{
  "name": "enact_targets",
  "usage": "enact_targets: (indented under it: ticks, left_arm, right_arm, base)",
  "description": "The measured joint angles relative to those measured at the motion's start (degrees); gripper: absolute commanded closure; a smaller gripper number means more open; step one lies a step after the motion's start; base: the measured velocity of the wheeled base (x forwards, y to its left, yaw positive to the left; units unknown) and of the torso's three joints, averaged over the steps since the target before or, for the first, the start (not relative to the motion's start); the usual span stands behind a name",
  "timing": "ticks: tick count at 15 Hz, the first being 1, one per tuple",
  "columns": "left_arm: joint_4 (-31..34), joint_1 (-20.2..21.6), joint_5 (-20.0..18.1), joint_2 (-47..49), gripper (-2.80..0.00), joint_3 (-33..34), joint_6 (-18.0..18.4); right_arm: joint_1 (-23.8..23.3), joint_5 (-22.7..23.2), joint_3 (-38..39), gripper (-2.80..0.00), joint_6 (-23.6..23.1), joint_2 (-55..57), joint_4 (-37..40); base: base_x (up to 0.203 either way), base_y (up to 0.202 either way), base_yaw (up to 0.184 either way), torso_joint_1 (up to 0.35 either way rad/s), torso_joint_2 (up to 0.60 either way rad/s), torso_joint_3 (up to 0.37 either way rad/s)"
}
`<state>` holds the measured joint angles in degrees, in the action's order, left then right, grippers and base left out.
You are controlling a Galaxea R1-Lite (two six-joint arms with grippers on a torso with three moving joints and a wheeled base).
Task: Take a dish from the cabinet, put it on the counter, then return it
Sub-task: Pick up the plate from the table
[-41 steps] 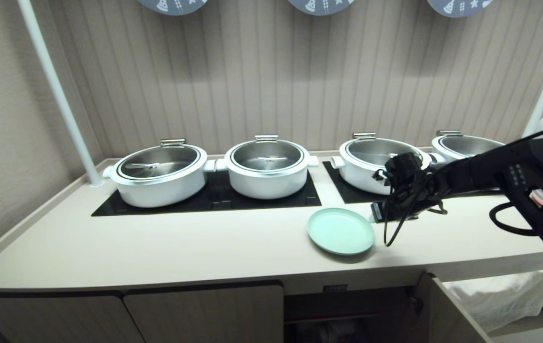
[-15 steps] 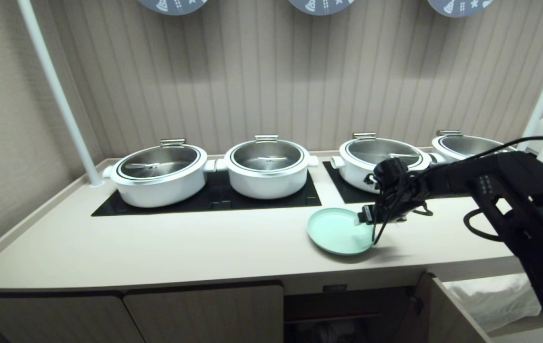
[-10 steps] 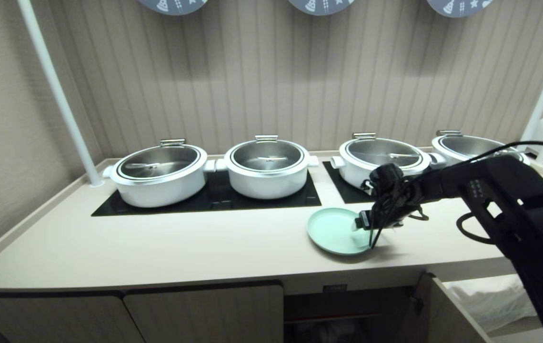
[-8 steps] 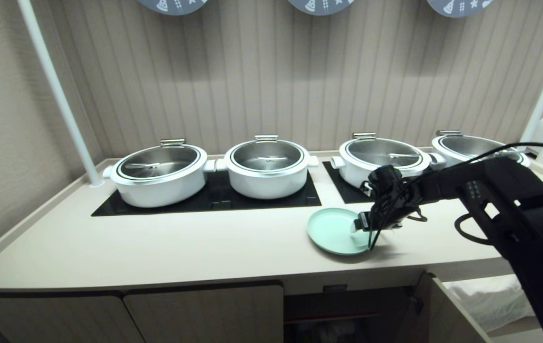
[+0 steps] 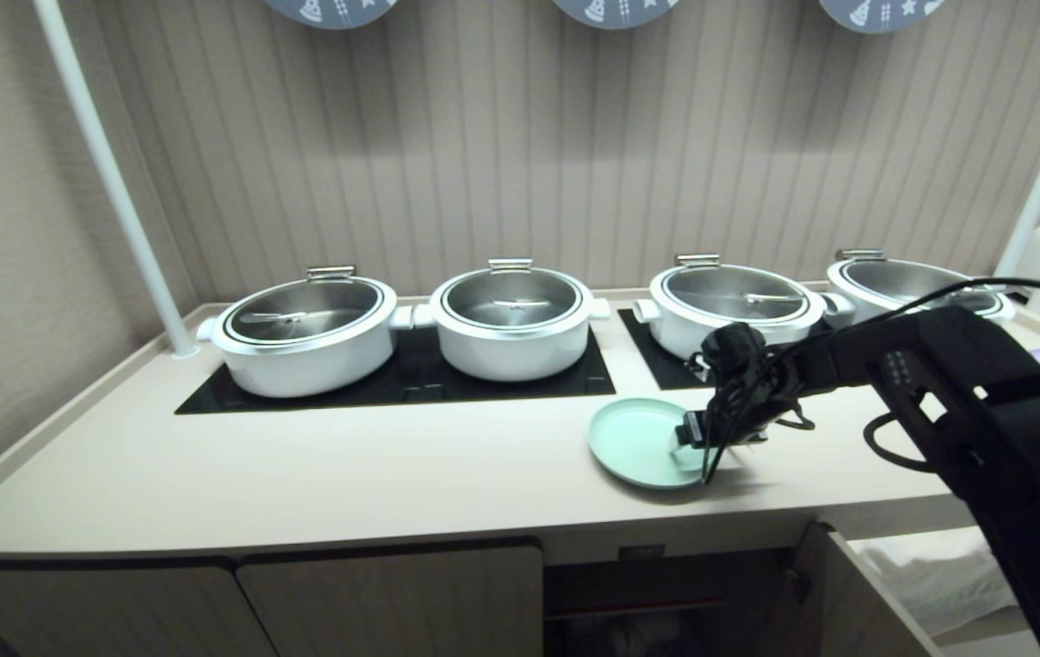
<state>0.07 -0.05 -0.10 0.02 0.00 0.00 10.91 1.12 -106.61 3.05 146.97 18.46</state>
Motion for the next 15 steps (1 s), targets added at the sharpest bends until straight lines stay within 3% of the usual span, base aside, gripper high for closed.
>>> enact_targets:
  ticks: [15]
  left_arm:
    - [0.0, 0.0, 0.0, 0.0, 0.00, 0.0, 0.0]
  right_arm:
    - [0.1, 0.0, -0.5, 0.00, 1.2, 0.2, -0.1]
  base:
    - [0.000, 0.000, 0.000, 0.000, 0.00, 0.000]
